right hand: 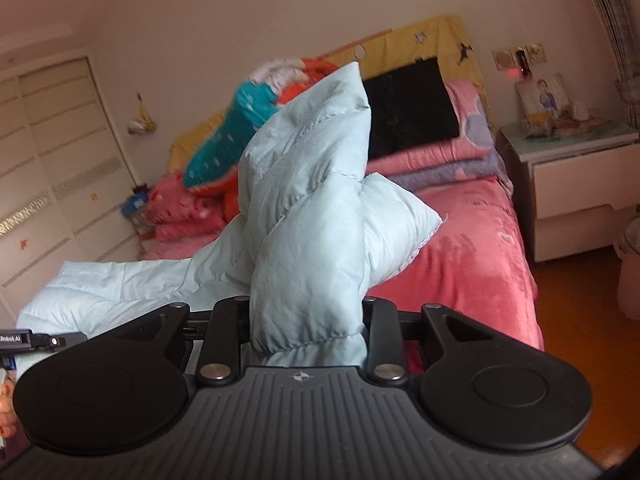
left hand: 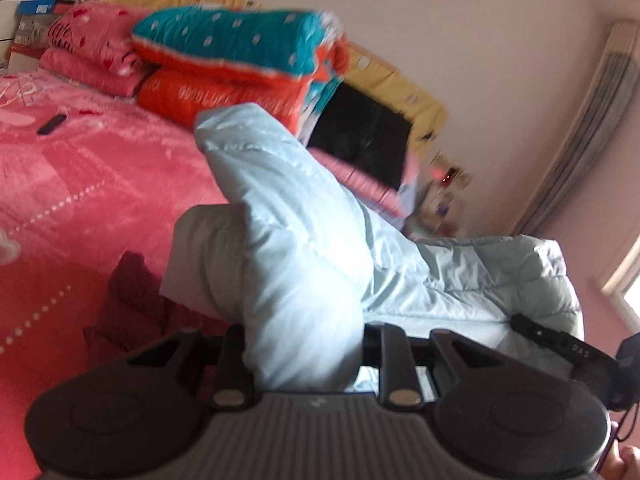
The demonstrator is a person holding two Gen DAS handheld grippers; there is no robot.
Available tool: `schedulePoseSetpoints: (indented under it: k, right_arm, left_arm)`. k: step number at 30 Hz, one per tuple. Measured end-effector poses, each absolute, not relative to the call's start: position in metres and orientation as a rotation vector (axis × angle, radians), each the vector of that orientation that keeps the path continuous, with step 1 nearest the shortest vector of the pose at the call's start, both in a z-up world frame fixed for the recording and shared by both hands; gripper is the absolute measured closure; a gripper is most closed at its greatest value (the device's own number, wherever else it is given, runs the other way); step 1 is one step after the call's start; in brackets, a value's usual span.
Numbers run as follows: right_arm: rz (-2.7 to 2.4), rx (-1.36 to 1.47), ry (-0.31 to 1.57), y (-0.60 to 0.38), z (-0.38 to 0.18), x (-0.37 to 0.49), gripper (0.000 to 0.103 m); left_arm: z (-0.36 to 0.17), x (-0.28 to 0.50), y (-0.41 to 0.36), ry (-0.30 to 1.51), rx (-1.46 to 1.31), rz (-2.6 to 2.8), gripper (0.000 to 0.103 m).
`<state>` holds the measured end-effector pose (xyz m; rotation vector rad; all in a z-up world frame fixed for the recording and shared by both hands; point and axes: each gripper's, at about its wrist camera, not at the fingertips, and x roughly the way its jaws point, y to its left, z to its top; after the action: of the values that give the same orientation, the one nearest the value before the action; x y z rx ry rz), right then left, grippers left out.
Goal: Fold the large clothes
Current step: 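Lift the bundle with both grippers and carry it onto the dark red jacket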
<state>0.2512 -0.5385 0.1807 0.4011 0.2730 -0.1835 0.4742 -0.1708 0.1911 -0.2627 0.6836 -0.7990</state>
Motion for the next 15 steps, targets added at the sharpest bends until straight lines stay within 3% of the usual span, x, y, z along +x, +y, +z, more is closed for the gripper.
schedulePoseSetpoints:
  k: [6,10,13,15]
  right_arm:
    - [-0.242,0.422,0.367,-0.553,0.117,0.287,0.069]
    - [-0.266,0.414,0.401,-0.553,0.082,0.301,0.065]
    - [-0.289,0.416,0.427,-0.552,0.073,0.303,0.044]
    - [-0.313,0.416,0.462,-0.548,0.067,0.301,0.016]
  left_arm:
    - [0.141,0.505,-0.204,0.736,-0.202,-0.736,0.079]
    - [0.121,0.510,-0.207,0.711,-0.173,-0.683,0.061]
    - [0.113,0.510,-0.202,0.687,-0.145,-0.622,0.042]
    - [0.112,0.509,-0.195,0.672,-0.145,-0.597,0.037]
